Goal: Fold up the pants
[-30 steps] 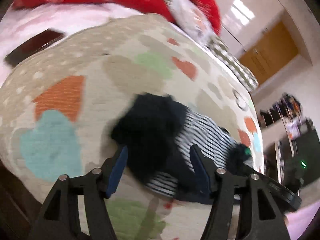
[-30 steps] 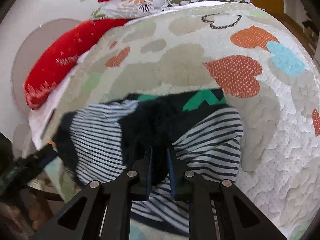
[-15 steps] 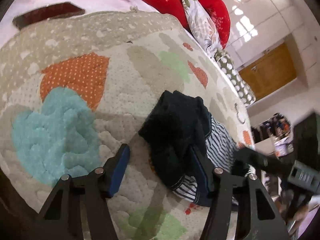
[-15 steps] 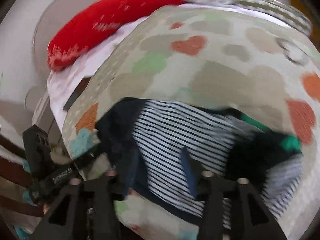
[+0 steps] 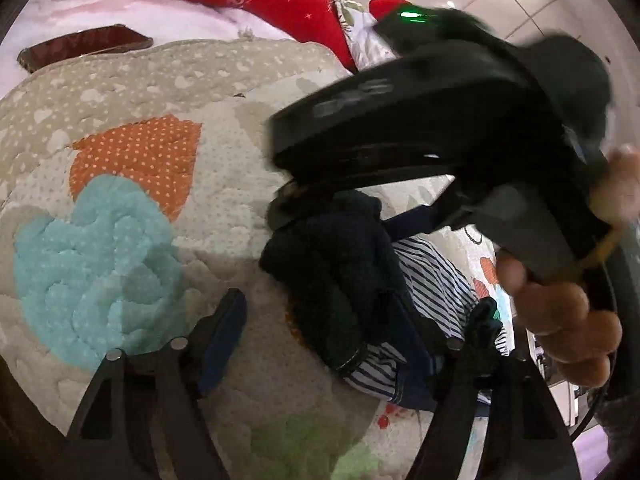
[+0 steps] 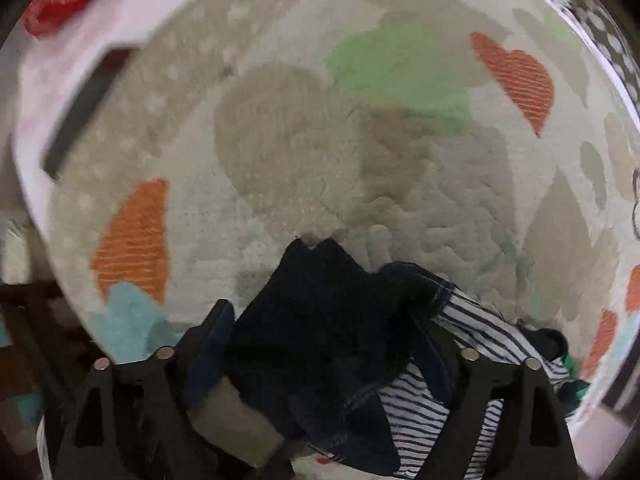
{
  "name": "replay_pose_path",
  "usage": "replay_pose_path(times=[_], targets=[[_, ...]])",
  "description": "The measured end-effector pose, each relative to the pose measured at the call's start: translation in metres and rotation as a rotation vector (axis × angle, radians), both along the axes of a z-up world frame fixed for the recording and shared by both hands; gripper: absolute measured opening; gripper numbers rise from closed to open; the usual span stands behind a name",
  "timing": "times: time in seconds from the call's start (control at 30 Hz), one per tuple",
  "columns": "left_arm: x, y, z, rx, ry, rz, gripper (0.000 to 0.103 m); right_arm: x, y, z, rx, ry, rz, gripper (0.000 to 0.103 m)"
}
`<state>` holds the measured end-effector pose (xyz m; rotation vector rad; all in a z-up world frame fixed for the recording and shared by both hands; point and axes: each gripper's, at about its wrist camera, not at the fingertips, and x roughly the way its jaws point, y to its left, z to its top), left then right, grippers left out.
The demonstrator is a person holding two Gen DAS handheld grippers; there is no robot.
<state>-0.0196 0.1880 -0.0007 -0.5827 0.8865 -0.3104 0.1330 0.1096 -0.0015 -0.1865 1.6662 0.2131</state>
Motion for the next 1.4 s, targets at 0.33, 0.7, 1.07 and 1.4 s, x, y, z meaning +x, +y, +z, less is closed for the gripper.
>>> replay_pose_path(times=[0.33, 0.7, 1.07, 1.4], targets=[[0.007, -0.02, 0.006, -0.02, 0.027, -0.082, 0.003, -0.02, -0.008, 0.019, -0.055, -0.136, 0.05, 0.036], [-0.008, -0.067, 0.043, 0.006, -0.001, -0.217, 0.003, -0.072, -0.094, 0.076, 0.227, -0.314, -0.096, 0.034], [-0.025, -0.159, 0.064, 0.106, -0.04, -0.435, 0.003, -0.12, -0.229, 0.085, 0.421, -0.41, -0.334, 0.034], [-0.043, -0.183, 0.079, 0.085, -0.038, -0.537, 0.009, -0.159, -0.311, 0.069, 0.526, -0.484, -0.473, 0.047]])
